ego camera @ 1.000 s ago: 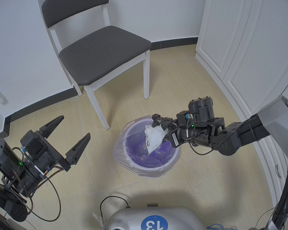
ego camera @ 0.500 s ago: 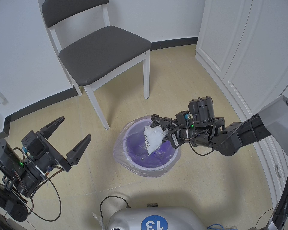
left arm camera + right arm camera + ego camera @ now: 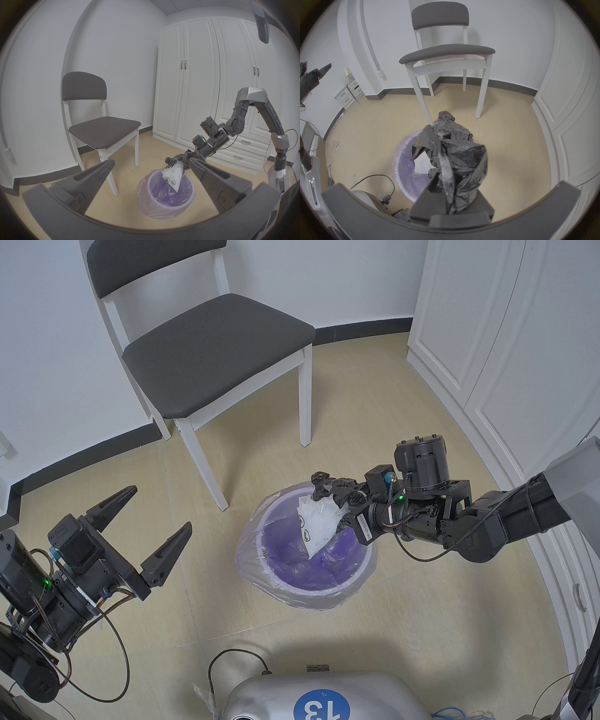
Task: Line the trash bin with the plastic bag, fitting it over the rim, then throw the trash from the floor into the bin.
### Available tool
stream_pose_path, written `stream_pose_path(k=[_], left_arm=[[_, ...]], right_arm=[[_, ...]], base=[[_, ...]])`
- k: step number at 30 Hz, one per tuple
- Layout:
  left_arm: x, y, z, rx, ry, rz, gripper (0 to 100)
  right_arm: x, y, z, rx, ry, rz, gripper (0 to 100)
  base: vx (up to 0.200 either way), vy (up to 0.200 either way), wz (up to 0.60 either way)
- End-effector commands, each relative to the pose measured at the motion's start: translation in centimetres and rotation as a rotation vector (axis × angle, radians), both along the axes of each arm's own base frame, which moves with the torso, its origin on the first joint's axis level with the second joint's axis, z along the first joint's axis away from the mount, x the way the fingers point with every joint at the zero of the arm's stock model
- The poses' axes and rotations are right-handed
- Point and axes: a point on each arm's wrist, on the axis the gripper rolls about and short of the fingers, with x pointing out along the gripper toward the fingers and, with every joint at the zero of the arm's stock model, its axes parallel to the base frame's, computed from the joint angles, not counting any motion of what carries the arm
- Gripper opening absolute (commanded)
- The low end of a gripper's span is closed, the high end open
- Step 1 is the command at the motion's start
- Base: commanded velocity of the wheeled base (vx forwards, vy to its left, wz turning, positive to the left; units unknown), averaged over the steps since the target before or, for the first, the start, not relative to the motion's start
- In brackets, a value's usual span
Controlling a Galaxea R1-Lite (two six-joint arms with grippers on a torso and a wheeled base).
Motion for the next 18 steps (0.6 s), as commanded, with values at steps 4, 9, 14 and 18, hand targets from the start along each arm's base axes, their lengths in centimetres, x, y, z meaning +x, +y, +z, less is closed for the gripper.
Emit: stream_pose_path(k=[4,9,14,18], left_arm=[[0.2,0.0,0.0,-0.002,-0.005,0.001,100],[0.2,0.0,0.0,-0.002,-0.005,0.004,100],[0.2,0.2,0.2,-0.004,-0.016,0.012,100],[0.0,0.3,0.6,-0.011,-0.037,0.018,100]], right_arm=[[0.2,-0.3,-0.3,-0.016,-0.001,-0.002,0],[0.1,0.0,-0.4,-0.024,-0.006,0.007,0],[0.2,1.0,-1.5,-0.047,-0.011,0.036,0],[0.6,1.4,-2.9,-0.075,-0.023,0.054,0]], base=[[0.000,0.000,0.00],[0.000,0.000,0.00],[0.000,0.000,0.00],[0.000,0.000,0.00]])
